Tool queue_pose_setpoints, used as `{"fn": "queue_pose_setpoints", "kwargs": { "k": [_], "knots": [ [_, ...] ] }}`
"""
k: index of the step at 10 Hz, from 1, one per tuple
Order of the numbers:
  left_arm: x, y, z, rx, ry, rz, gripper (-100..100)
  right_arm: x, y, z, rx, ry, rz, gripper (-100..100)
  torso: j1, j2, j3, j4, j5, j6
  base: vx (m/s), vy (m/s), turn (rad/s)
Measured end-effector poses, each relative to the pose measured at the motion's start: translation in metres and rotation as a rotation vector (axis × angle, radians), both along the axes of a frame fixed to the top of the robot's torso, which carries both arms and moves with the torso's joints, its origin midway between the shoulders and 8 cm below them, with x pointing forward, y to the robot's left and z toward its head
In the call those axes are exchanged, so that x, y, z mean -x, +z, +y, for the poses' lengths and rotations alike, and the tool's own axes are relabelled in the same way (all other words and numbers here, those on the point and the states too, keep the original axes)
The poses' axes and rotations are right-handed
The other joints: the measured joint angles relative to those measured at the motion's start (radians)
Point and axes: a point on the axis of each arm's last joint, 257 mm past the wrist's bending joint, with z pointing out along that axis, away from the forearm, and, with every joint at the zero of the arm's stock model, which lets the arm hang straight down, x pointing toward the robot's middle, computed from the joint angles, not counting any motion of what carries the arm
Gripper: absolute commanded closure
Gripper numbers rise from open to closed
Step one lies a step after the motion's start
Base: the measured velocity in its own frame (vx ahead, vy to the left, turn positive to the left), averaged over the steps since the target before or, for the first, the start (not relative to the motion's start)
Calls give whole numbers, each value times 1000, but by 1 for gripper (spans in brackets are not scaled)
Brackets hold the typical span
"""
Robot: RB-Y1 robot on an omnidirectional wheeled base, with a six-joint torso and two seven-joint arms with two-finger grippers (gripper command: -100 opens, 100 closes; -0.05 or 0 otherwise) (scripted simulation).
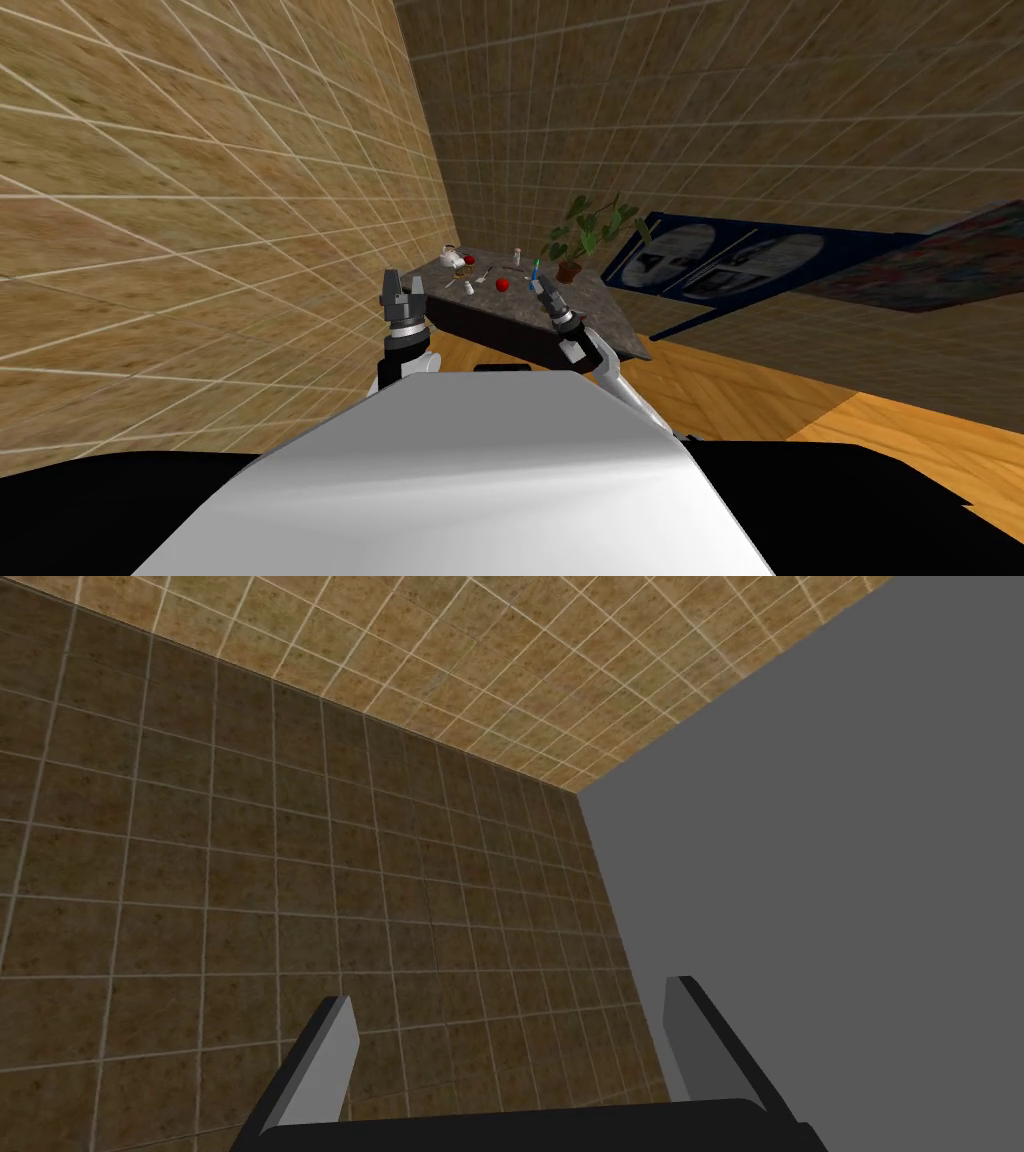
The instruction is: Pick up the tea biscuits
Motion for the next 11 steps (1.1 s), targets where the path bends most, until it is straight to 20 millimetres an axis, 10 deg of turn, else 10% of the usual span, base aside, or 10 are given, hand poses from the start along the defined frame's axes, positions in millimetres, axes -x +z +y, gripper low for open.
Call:
{"fn": "queue_pose_setpoints", "kwargs": {
  "k": [11],
  "knots": [
    [0,0,0,0,0,0,0,16,-92,38,407,155,19,-100,-1,-1,0,0,0,0,13,32,117]
  ]
}}
